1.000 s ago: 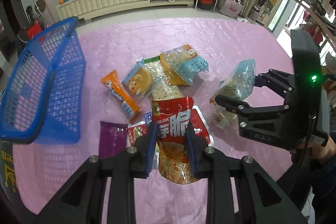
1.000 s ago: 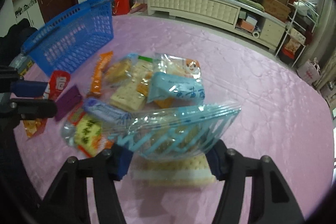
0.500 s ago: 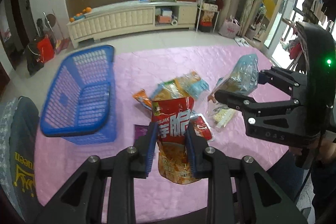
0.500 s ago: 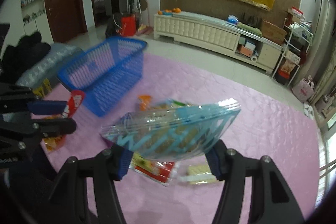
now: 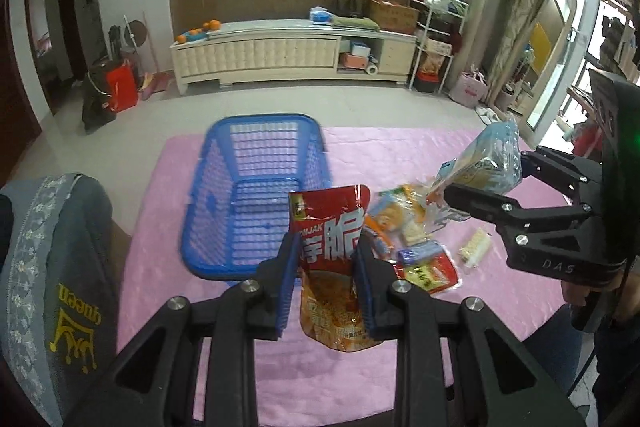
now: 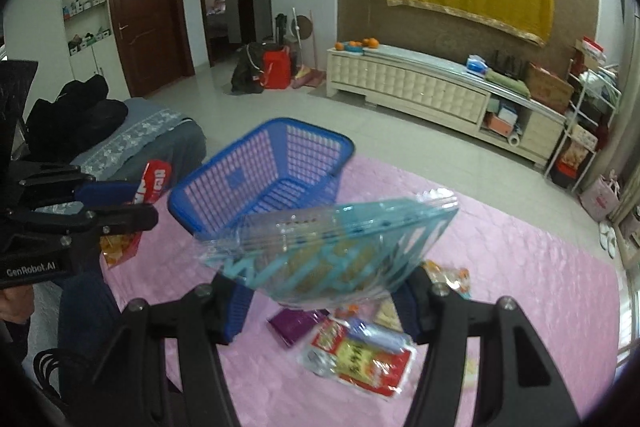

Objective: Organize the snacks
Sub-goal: 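Carry the noodle pouch in the left tool and the pastry bag in the right tool over the blue basket, then open both tools to drop the pouch and pastry bag into the basket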

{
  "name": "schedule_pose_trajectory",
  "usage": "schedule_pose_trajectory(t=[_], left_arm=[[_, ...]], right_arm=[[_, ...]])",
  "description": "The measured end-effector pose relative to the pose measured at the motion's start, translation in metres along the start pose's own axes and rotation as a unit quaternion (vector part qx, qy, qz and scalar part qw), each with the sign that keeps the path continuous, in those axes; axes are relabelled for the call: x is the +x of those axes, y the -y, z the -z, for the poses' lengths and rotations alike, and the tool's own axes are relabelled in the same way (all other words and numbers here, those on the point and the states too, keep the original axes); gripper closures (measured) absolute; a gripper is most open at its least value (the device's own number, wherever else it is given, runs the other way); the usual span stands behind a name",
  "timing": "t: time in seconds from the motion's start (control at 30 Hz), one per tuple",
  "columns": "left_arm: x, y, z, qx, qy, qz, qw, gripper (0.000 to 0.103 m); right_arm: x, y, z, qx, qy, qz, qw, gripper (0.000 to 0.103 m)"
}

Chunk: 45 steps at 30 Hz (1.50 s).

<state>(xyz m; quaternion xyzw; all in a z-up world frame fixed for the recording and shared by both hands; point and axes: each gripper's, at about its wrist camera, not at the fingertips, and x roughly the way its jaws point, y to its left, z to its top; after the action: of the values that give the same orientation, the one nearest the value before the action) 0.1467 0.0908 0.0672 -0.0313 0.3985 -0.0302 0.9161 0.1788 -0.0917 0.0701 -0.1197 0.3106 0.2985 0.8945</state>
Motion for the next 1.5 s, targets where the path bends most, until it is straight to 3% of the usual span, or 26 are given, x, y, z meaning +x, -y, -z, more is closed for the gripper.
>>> schedule_pose_trajectory(t=[0.3,0.47,0.67,0.87,1.23,1.37,1.4,1.5], left_arm=[[0.006,-0.057,-0.025,-0.009,0.003,-0.013,0.9999,0.077],[0.033,-0.077,-0.040,-0.009,-0.008,-0.015,0.9998,0.077],[0.072,-0.101,-0.056,-0.036,-0.021,0.017,0.9990,0.077],[0.118,-0.109,-0.069,-0.057,-0.044,0.047,0.9963,0.077],[0.164,-0.110,-0.075,-0.065,-0.066,0.040,0.9949,0.076],[0.165,-0.115,-0.077,-0.074,-0.066,0.043,0.9941,0.074],[0.165,-0.116,-0.077,-0.074,-0.066,0.042,0.9942,0.073],[0.166,-0.116,-0.079,-0.072,-0.068,0.030,0.9946,0.061]], right_arm=[[0.042,-0.035,-0.039,-0.013,-0.011,-0.027,0.999,0.038],[0.075,-0.036,-0.054,-0.018,-0.027,-0.029,0.999,0.038],[0.118,-0.018,-0.068,0.004,-0.064,-0.028,0.998,0.038],[0.159,-0.004,-0.075,0.030,-0.098,-0.038,0.994,0.038],[0.195,-0.008,-0.086,-0.009,-0.126,-0.001,0.992,0.037],[0.201,-0.009,-0.089,-0.026,-0.128,0.019,0.991,0.029],[0.203,-0.008,-0.092,-0.026,-0.125,0.026,0.991,0.023],[0.200,-0.004,-0.095,-0.020,-0.114,0.042,0.992,0.016]])
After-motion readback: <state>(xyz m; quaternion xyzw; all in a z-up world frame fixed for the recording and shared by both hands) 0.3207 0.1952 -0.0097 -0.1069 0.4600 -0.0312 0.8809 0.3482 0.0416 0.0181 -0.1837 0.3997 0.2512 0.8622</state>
